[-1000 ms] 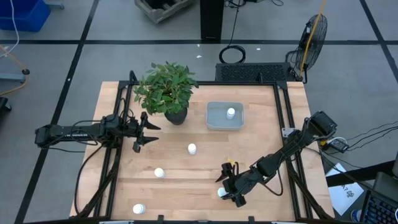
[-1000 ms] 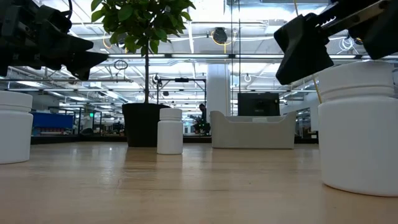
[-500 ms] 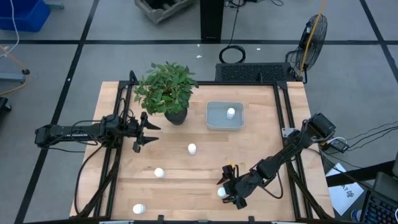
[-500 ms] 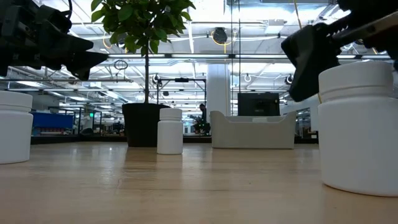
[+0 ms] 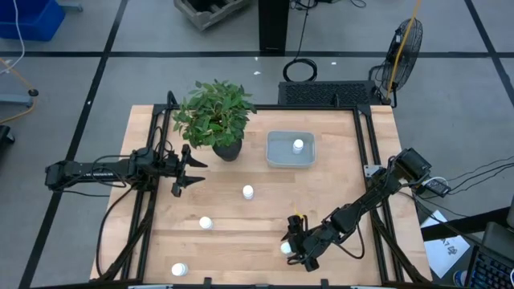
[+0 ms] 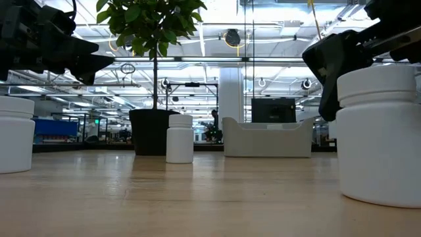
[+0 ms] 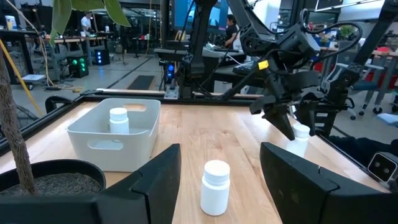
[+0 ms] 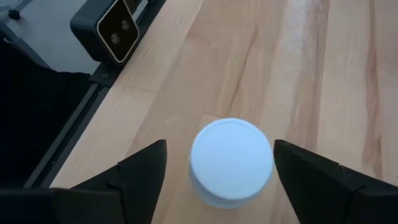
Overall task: Pick and place pill bottles into a basket
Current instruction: Put the white pill bottle into the gray bin
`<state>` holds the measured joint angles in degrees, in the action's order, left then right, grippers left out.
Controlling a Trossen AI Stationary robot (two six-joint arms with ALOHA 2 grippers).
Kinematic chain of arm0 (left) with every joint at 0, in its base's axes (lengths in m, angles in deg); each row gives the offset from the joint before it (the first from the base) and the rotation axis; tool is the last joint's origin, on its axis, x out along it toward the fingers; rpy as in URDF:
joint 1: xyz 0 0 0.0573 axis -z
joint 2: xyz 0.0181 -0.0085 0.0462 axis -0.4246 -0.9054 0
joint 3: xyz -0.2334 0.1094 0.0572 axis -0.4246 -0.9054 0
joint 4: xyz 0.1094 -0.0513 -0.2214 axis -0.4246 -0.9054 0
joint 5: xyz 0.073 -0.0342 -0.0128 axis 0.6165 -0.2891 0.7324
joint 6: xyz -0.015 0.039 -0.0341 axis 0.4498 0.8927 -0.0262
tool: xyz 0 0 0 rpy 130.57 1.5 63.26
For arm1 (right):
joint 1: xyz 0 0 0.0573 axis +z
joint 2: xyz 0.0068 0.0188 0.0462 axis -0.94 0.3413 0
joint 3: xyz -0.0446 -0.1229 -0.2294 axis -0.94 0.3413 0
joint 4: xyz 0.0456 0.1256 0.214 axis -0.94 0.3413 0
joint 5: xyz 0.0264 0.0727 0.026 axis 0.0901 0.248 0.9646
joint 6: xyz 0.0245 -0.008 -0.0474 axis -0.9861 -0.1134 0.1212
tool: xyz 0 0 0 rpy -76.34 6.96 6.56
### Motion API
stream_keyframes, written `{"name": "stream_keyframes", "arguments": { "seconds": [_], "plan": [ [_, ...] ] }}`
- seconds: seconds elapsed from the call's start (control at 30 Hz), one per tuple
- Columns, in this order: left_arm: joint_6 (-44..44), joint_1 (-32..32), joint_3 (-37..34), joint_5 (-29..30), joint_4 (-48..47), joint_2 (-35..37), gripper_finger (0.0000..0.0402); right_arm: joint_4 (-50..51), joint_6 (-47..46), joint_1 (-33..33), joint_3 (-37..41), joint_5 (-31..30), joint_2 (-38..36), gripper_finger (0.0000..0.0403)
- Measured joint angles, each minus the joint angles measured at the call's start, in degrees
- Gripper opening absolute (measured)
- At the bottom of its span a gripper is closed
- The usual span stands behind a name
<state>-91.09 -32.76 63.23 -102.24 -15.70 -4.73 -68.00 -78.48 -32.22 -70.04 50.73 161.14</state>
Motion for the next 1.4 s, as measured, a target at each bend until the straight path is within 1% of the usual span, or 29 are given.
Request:
{"name": "stream_keyframes", "arguments": {
  "seconds": [0.17,0.4,0.47,0.63,0.73,0.77,0.9,1.07,1.13,1.3,1.4],
  "plan": [
    [0.0,0.02,0.0,0.0,0.02,0.0,0.0223,0.07,0.02,-0.04,0.0,-0.02,0.0,0.024],
    [0.0,0.02,0.0,0.0,0.0,-0.02,0.0223,-0.16,0.47,-0.09,-0.02,-0.19,-0.14,0.0163],
    [0.0,0.02,0.0,0.0,0.02,-0.02,0.0223,0.04,1.28,-0.1,-0.02,-0.36,-0.51,0.0147],
    [0.0,0.02,0.0,0.01,0.0,0.0,0.0223,1.43,4.09,-1.05,-0.02,-3.17,-3.81,0.0146],
    [0.0,0.02,0.0,0.0,0.02,0.0,0.0223,4.53,6.4,-2.82,0.0,-3.43,-8.1,0.0147],
    [0.0,0.02,0.01,0.01,0.02,0.0,0.0223,5.92,7.17,-3.63,-0.02,-4.5,-9.97,0.015],
    [0.0,0.02,0.0,0.0,0.02,0.0,0.0223,10.87,11.89,-8.17,-0.02,-8.29,-17.13,0.0154],
    [0.0,0.02,0.0,0.0,0.0,-0.02,0.0223,13.09,17.41,-17.11,-0.02,-8.87,-23.8,0.0148],
    [0.0,0.02,0.0,0.02,0.02,0.0,0.0223,12.97,18.87,-21.75,-0.02,-8.48,-24.95,0.0151],
    [0.0,0.02,0.0,0.02,0.02,-0.02,0.0223,12.63,19.5,-33.87,-0.02,-1.76,-25.05,0.0151],
    [0.0,0.02,0.0,0.0,0.0,0.0,0.0223,12.74,19.53,-39.84,-0.01,-1.25,-23.49,0.0148]
  ]
}}
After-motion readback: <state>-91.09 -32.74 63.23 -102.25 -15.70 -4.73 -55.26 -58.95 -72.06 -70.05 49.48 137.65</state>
